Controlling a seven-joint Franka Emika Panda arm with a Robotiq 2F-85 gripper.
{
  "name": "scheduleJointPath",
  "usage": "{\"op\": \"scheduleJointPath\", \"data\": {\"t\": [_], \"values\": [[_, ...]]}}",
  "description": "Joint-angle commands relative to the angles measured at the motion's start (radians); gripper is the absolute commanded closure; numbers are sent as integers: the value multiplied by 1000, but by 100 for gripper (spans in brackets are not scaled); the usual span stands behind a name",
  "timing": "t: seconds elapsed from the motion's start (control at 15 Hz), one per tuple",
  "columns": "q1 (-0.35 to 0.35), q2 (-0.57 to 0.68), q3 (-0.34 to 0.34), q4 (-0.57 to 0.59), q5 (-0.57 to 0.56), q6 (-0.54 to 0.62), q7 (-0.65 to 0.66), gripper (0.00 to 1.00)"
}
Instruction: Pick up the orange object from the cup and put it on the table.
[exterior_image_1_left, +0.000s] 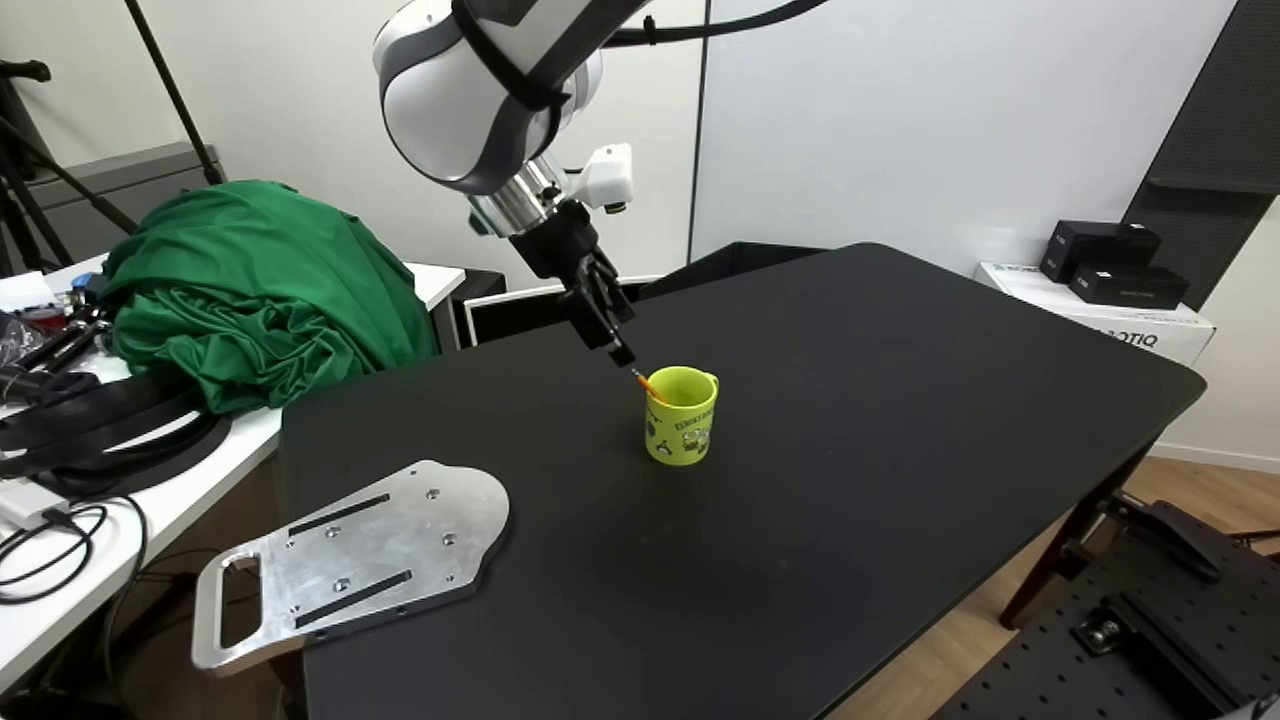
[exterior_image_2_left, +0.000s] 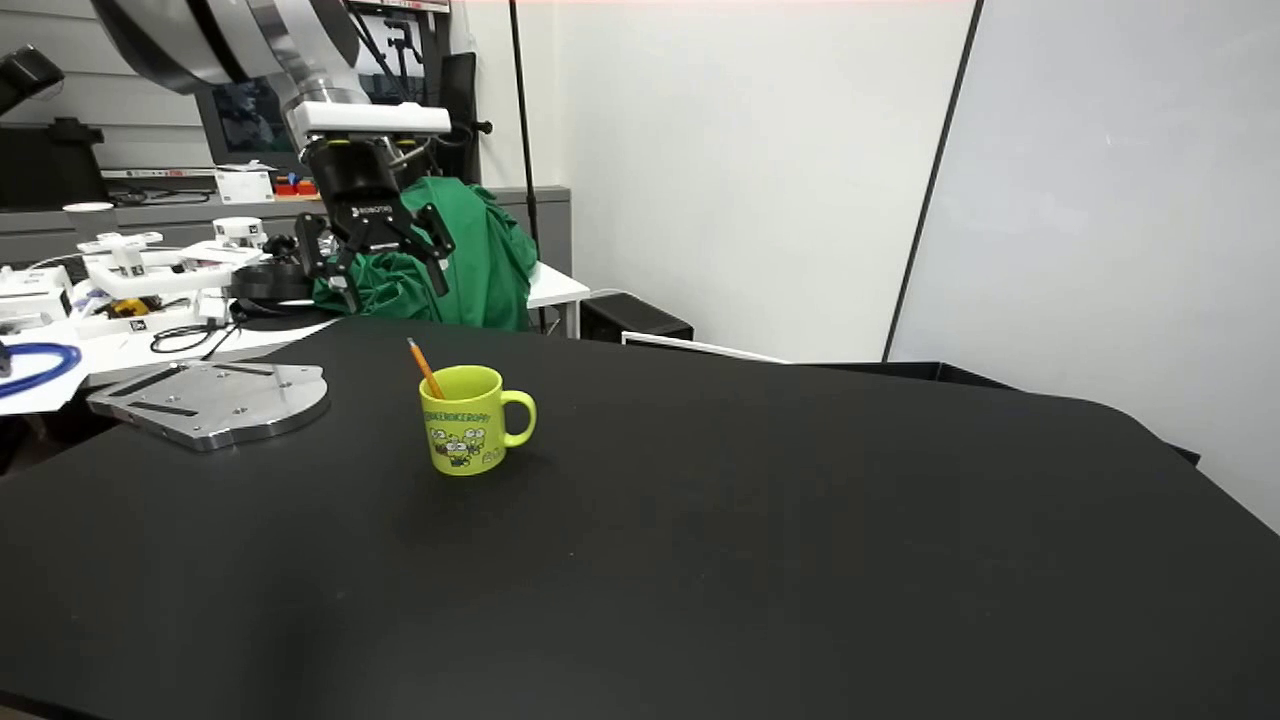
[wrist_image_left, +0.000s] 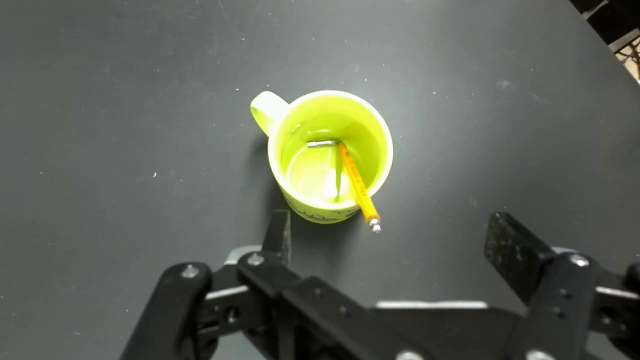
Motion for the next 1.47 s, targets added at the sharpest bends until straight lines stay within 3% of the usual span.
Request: {"op": "scheduleJointPath", "data": {"t": [0.0, 1.4], "values": [[10, 33, -8, 35, -14, -10, 46, 0], [18, 82, -42, 15, -14, -18, 234, 0]]}}
